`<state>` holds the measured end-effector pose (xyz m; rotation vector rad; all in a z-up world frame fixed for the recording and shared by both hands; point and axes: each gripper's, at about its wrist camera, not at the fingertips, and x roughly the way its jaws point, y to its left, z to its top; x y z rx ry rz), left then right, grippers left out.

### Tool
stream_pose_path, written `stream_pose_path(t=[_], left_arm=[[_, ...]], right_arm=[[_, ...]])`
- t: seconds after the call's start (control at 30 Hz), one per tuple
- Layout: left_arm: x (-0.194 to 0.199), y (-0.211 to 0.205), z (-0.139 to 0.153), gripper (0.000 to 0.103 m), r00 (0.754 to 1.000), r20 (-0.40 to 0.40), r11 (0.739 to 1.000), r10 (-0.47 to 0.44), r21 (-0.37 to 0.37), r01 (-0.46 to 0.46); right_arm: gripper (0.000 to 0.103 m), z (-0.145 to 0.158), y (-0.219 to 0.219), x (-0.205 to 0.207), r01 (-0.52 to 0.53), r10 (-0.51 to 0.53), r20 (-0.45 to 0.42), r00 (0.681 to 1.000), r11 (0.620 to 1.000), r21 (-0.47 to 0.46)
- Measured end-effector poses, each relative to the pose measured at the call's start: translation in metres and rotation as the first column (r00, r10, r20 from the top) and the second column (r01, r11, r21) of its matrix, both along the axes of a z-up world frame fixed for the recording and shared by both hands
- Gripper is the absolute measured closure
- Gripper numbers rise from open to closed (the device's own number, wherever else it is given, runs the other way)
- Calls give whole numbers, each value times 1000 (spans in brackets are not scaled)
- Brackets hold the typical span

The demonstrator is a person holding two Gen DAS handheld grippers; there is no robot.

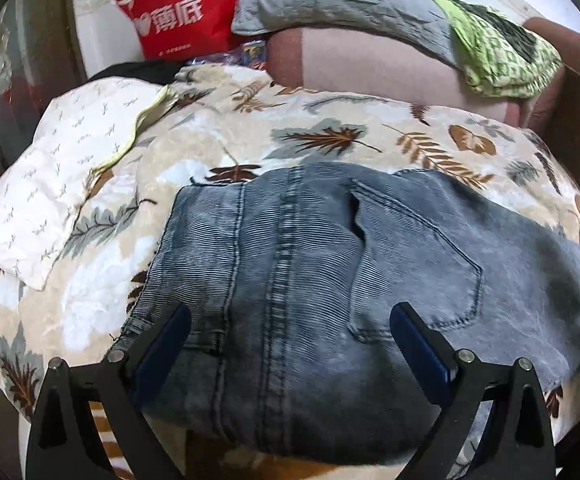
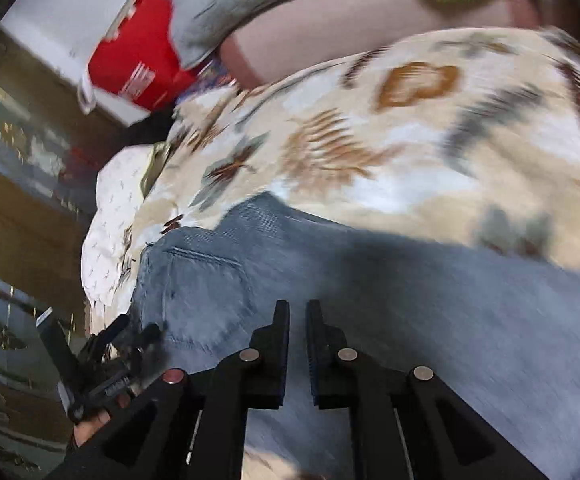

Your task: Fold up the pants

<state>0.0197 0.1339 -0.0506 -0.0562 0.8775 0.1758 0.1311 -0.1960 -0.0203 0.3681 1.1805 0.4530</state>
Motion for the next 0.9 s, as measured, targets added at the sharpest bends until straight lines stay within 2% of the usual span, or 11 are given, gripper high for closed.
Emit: stream_pose_path(t=[0.1, 0.2, 0.23, 0.3, 0.47, 0.53, 0.6, 0.67, 0.73, 0.8, 0.9], left_arm=[[-2, -10, -2, 3, 1000, -9, 999, -15, 38, 15], [4, -13, -12, 3, 998, -63, 998, -11, 56, 14], [5, -13, -15, 3, 997, -83, 998, -11, 57, 16], [3, -12, -17, 3, 997, -81, 998, -11, 53, 15], [2, -10, -17, 3, 997, -78, 999, -11, 39, 14], [2, -10, -18, 3, 997, -75, 999, -11, 37, 14], [2, -10, -19, 3, 997, -77, 999, -10, 36, 13], [3, -10, -19, 3, 997, -77, 999, -13, 38, 16], [2, -10, -19, 3, 997, -75, 999, -15, 33, 18], [1, -9, -19, 3, 997, -72, 999, -17, 29, 19], [1, -10, -20, 3, 997, -71, 999, -16, 31, 18]], right_arm=[[92, -16, -45, -16, 109, -111, -44, 993, 993, -35], [89, -60, -72, -10, 167, -190, -165, 968, 976, -141], [89, -65, -78, -10, 188, -202, -174, 964, 978, -93], [89, -57, -84, -11, 220, -227, -183, 957, 974, -57], [88, -23, -68, -31, 181, -187, -90, 978, 981, -73], [78, -23, -59, -37, 157, -164, -73, 984, 983, -97], [38, -43, -52, -33, 140, -158, -113, 981, 979, -150], [38, -52, -52, -30, 142, -158, -96, 983, 978, -156], [37, -43, -47, -27, 149, -166, -92, 982, 974, -170], [37, -29, -45, -27, 144, -151, -64, 986, 984, -106], [37, -12, -53, -19, 172, -174, -15, 985, 979, -112]])
